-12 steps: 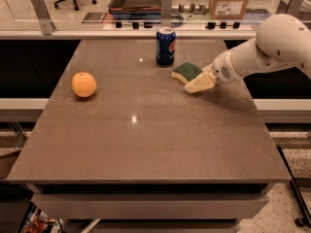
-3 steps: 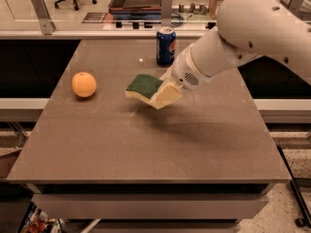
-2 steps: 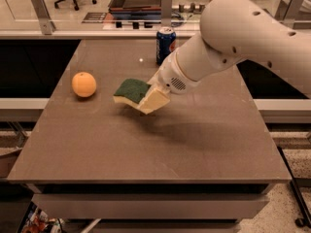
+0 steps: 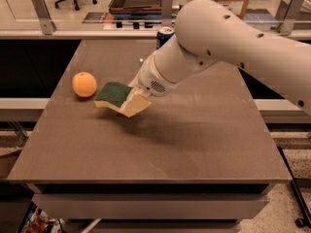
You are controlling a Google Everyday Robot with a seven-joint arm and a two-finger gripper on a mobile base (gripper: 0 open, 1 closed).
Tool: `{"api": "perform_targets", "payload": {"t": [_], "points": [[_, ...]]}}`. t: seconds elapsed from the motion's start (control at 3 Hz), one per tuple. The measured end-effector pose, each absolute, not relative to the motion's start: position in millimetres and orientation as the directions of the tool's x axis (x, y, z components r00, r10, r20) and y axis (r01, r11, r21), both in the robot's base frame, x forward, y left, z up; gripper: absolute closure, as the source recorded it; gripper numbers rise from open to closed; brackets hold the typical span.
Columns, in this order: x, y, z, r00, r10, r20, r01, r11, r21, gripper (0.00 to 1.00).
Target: Move sponge near orange
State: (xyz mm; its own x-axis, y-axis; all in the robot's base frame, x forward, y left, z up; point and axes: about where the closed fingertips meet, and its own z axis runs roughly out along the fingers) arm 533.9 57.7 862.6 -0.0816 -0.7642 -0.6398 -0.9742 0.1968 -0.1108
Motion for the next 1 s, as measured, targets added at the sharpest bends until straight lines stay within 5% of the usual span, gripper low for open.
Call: {"api": "perform_targets", "payload": {"t": [0.33, 1.0], "points": [[547.7, 69.4, 849.5, -0.083, -0.773, -0.628, -0.974, 0.196, -0.112, 1.00], [545.9, 72.6, 849.4, -0.078, -0.775, -0.627, -0.975, 0.189, -0.113, 0.61]]}}
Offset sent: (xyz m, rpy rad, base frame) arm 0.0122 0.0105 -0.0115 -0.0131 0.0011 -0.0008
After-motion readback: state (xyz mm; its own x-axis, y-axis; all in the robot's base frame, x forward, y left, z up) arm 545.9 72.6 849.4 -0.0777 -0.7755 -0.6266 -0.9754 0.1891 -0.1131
